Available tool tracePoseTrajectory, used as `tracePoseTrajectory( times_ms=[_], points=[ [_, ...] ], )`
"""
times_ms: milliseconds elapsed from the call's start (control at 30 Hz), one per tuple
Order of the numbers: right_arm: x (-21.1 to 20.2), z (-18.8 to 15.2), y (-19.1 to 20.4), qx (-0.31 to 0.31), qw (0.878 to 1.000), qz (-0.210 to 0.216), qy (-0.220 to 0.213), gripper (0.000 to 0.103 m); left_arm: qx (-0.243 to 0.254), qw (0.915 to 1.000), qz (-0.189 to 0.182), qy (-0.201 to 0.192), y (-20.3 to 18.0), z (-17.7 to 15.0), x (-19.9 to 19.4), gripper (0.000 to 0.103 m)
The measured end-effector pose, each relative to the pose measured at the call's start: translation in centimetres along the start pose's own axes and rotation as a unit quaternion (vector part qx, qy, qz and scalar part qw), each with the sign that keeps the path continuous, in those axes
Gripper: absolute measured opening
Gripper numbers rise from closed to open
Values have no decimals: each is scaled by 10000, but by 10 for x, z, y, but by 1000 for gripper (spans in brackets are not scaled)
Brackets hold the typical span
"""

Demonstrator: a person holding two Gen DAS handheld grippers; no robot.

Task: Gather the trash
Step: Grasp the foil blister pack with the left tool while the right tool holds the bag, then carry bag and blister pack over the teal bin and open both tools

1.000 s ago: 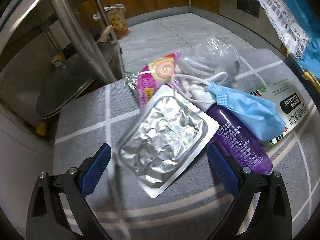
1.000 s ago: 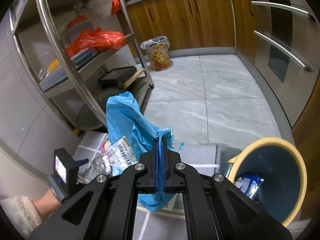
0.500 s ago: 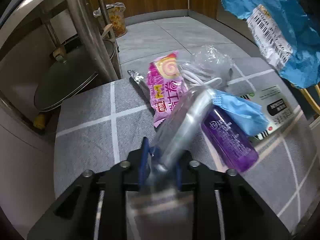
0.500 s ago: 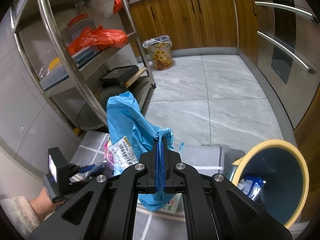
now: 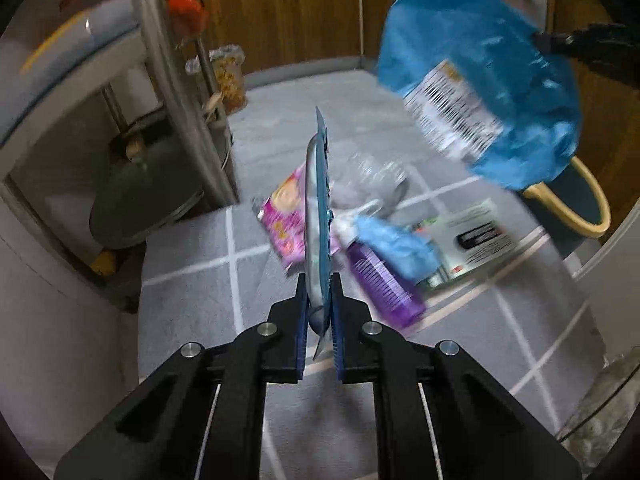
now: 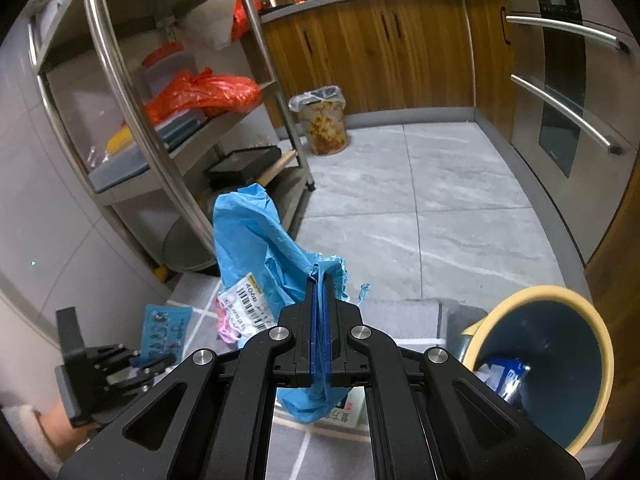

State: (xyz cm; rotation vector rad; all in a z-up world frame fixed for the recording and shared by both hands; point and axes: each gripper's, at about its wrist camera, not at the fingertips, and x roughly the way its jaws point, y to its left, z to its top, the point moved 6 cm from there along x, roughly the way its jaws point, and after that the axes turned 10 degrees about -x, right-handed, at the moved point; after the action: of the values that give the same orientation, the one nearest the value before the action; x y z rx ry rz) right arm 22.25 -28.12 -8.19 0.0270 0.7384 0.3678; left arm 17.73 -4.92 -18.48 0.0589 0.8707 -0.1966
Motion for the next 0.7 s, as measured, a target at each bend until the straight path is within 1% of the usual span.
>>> tracePoseTrajectory(
  times_ms=[100, 267, 367, 567, 700],
  points=[
    [-12, -2, -4, 8, 10000, -46, -67, 3, 91, 9995, -171, -247, -26, 13, -16, 10],
    [-31, -5, -24, 214, 9995, -216, -96, 3, 84, 9981, -425, -436, -58, 28, -25, 10],
    [-45, -8, -36, 267, 9987, -419, -129, 3, 69, 9969, -591, -522, -79, 37, -26, 10],
    [-75, -22, -78, 509, 9950, -849, -158, 3, 349, 9919, -946, -767, -136, 56, -32, 10],
    [-90, -36, -110, 711, 9910, -1123, -152, 3, 532, 9882, -1191, -806, -174, 59, -29, 10]
  ],
)
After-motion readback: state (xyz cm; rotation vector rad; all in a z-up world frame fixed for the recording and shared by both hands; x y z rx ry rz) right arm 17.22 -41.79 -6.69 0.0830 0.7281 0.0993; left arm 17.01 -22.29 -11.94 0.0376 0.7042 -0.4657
